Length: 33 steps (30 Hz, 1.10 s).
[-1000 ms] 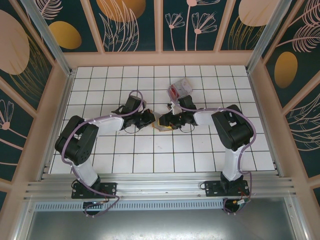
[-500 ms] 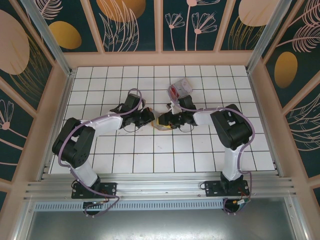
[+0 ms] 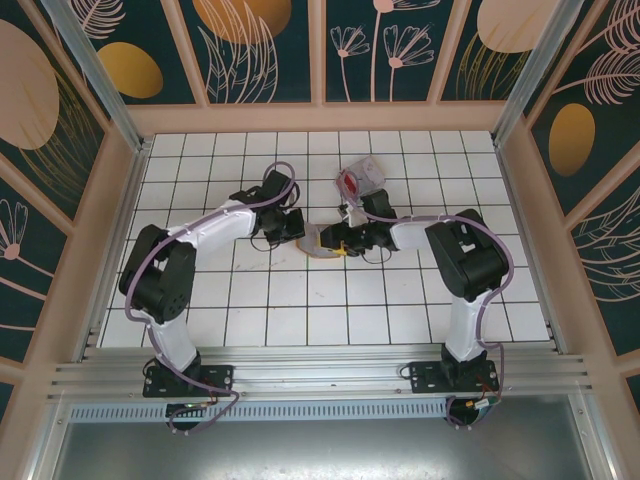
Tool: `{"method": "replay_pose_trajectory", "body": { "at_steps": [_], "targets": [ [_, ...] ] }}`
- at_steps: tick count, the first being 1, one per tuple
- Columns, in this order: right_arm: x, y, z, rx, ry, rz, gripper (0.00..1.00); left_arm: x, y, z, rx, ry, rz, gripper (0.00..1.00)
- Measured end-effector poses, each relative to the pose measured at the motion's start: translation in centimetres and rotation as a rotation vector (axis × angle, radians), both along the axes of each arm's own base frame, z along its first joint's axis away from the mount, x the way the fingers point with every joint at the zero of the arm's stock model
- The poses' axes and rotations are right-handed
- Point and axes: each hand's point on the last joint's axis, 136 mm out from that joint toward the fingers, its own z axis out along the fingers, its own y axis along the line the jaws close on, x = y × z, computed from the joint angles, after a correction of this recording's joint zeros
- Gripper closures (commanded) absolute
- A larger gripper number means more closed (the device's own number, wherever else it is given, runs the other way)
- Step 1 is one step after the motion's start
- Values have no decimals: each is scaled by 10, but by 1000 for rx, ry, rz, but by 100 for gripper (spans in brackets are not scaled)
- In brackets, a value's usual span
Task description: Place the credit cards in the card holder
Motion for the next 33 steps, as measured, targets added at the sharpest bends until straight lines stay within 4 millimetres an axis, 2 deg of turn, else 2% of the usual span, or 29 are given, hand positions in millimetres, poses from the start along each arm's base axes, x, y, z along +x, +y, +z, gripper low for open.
{"method": "replay_pose_trajectory", "body": {
  "at_steps": [2,7,15,21,24,33],
  "targets": [
    [1,-3,-6,-28,3,-14,60,1,-1,0,25,-1,-11,100],
    [6,-3,-13,-68,8,-32,70,6,-12,2,52,-9,-40,100],
    [12,2,-17,-107,1,-37,70,12,-36,5,44,-26,-79,100],
    [12,2,-17,-96,8,-35,71,16,-56,0,-37,-24,-98,100],
    [13,-1,-17,-86,17,-39,70,19,-60,-6,-54,-20,-98,100],
    [11,-13,-14,-16,25,-43,70,20,-69,-6,-108,-30,-117,100]
  ]
}}
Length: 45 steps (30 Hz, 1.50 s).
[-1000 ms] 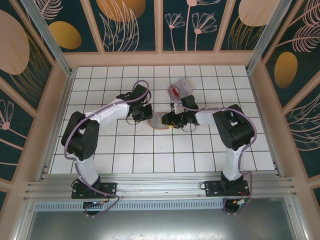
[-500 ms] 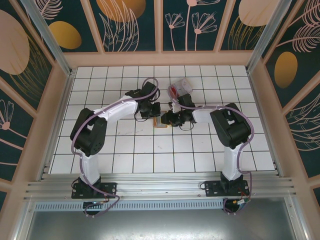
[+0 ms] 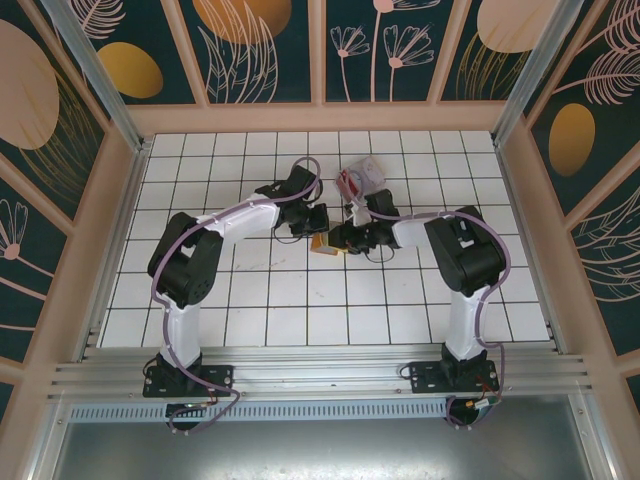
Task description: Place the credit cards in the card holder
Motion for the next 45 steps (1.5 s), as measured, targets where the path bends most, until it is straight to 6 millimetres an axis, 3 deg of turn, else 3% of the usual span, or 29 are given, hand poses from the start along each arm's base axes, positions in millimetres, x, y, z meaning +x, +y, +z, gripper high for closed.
{"method": "replay_pose_trajectory", "body": {
  "at_steps": [11,28,45],
  "targets": [
    [-9,-24,1,13,45,-41,69,0,0,-1,-39,16,-8,99],
    [-8,-24,-1,18,65,-47,69,-4,-4,-7,-79,29,-12,70],
    [-7,-23,-1,-2,87,-48,69,-5,-6,-12,-98,33,-12,77]
  ]
}}
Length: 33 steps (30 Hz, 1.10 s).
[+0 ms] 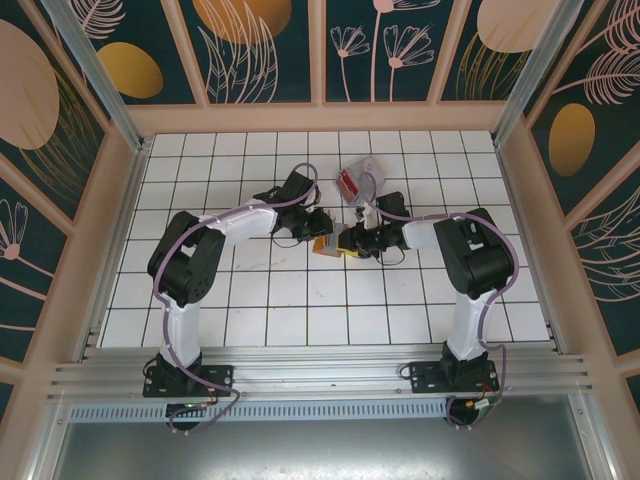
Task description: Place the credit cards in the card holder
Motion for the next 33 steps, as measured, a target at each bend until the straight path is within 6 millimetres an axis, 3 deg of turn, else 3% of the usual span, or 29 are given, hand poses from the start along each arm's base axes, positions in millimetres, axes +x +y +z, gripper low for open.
{"method": "replay_pose_trajectory", "body": {
  "at_steps": [3,10,16,24,30,33],
  "targets": [
    [0,0,0,-1,1,0,69,0,0,-2,-1,-1,0,77],
    [0,0,0,-4,1,-1,69,-1,0,-4,-11,-4,-1,100],
    [0,0,0,-6,3,1,69,0,8,-1,-23,-13,21,100],
    [0,-3,0,-31,-8,6,68,0,53,7,-40,-14,103,100],
    [10,-26,0,-97,-23,-48,68,-8,76,-3,-60,1,138,99],
    [16,-36,0,-121,-29,-70,68,-17,88,-17,-53,26,154,86]
  ]
}}
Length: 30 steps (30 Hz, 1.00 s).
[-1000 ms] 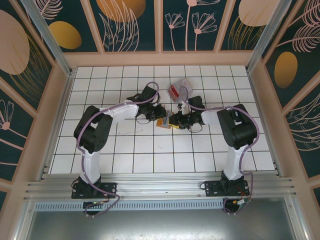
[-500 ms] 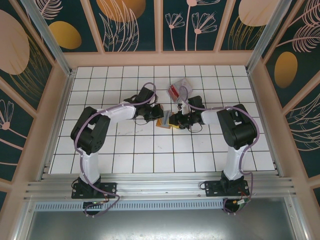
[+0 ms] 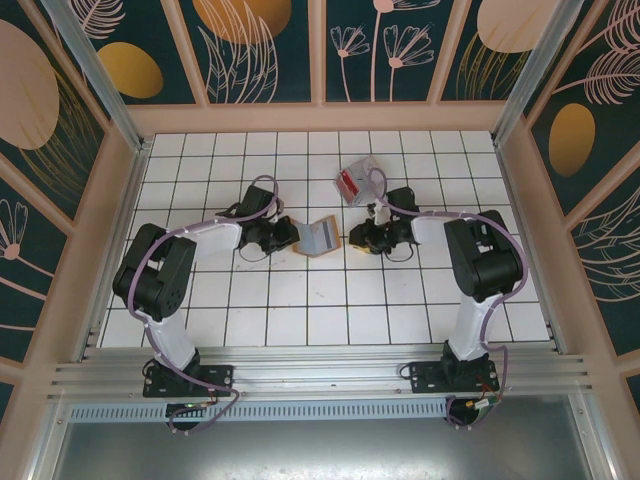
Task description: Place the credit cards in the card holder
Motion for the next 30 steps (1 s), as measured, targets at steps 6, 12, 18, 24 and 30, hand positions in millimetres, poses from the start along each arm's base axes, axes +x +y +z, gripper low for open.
{"method": "replay_pose_trajectory", "body": {
  "at_steps": [6,12,18,24,30],
  "targets": [
    [15,-6,12,-23,-42,-15,68,-10,19,-18,57,36,11,72],
    [25,-1,34,-12,-96,-6,68,0,17,-5,67,9,-2,73],
    [19,46,78,34,-203,121,67,13,11,11,55,-33,-11,73],
    [2,100,94,125,-230,248,68,12,11,8,59,-26,-13,72],
    [-3,107,23,81,-81,238,68,10,18,1,100,-23,-7,56]
  ]
}}
